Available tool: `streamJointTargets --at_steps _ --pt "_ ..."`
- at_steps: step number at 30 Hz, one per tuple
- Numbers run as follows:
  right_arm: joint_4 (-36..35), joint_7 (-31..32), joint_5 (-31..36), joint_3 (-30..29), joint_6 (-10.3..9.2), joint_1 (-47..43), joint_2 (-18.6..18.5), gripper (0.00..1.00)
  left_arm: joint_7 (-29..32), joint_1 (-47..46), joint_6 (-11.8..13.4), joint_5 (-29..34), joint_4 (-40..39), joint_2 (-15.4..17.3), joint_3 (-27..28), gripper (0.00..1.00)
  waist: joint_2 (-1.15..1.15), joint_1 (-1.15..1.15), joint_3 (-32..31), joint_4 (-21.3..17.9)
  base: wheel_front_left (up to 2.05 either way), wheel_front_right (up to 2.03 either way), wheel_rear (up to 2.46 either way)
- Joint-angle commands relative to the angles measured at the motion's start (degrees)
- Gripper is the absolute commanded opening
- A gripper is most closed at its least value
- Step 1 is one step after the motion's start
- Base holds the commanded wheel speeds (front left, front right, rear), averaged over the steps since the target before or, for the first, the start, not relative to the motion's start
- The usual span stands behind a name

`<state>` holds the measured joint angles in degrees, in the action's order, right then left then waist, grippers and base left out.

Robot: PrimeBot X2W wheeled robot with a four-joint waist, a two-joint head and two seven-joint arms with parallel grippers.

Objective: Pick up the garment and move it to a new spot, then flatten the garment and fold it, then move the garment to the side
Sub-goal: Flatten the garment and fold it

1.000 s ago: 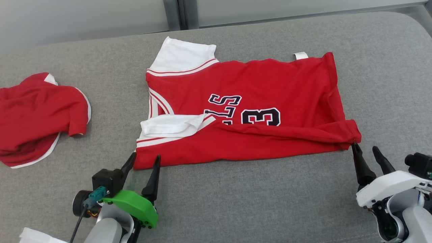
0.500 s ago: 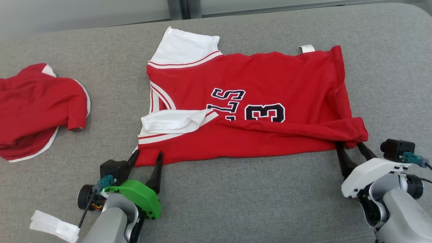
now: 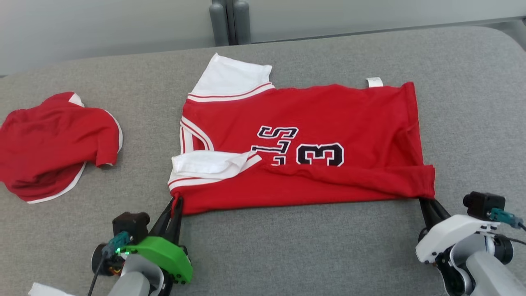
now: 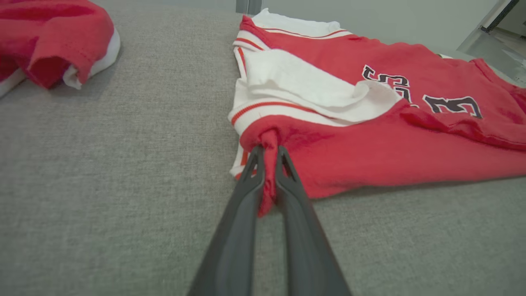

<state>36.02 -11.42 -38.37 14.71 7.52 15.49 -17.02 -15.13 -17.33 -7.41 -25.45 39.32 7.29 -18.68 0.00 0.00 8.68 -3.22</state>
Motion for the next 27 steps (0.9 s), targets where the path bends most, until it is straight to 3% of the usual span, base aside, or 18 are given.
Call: streamJointTargets --at_steps 1,9,13,14,15,16,27 --pt "-1.53 -0.40 -0.61 0.28 -0.06 -2.14 -0.58 0.00 -0.01 2.53 0.02 0.04 -1.25 0.95 1.05 0.00 0.00 0.00 -1.86 0.38 0.00 0.00 0.00" --pt "-11.08 2.95 -2.35 -3.44 -0.09 -13.93 -2.31 0.00 -0.01 12.98 1.60 1.05 -8.55 1.17 2.40 0.00 0.00 0.00 -3.59 1.17 0.00 0.00 0.00" --pt "-14.61 5.44 -2.08 -7.09 -0.09 -18.08 -1.20 0.00 -0.01 15.19 1.97 0.96 -9.98 0.55 1.52 0.00 0.00 0.00 -3.43 1.24 0.00 0.00 0.00" --pt "-15.21 5.84 -1.59 -7.68 -0.09 -18.48 -0.95 0.36 -0.01 15.30 2.02 1.20 -10.08 0.44 1.27 0.18 0.00 0.00 -3.44 1.23 0.00 0.00 0.00" --pt "-15.69 6.43 -1.06 -8.32 -0.09 -18.84 -0.48 0.90 -0.01 15.27 1.96 1.35 -10.24 0.21 1.03 0.80 0.00 0.00 -3.54 1.19 0.00 0.00 0.00" --pt "-16.06 6.98 -0.77 -8.78 -0.09 -19.03 -0.01 1.00 0.00 15.18 1.98 1.34 -10.27 -0.03 0.88 1.00 0.00 0.00 -3.60 1.18 0.00 0.00 0.00" --pt "-19.76 8.97 6.45 -11.78 -0.07 -14.81 2.95 1.00 -0.02 12.56 2.78 3.20 -13.02 -0.89 1.78 1.00 0.00 0.00 -4.20 0.89 0.00 0.00 0.00"
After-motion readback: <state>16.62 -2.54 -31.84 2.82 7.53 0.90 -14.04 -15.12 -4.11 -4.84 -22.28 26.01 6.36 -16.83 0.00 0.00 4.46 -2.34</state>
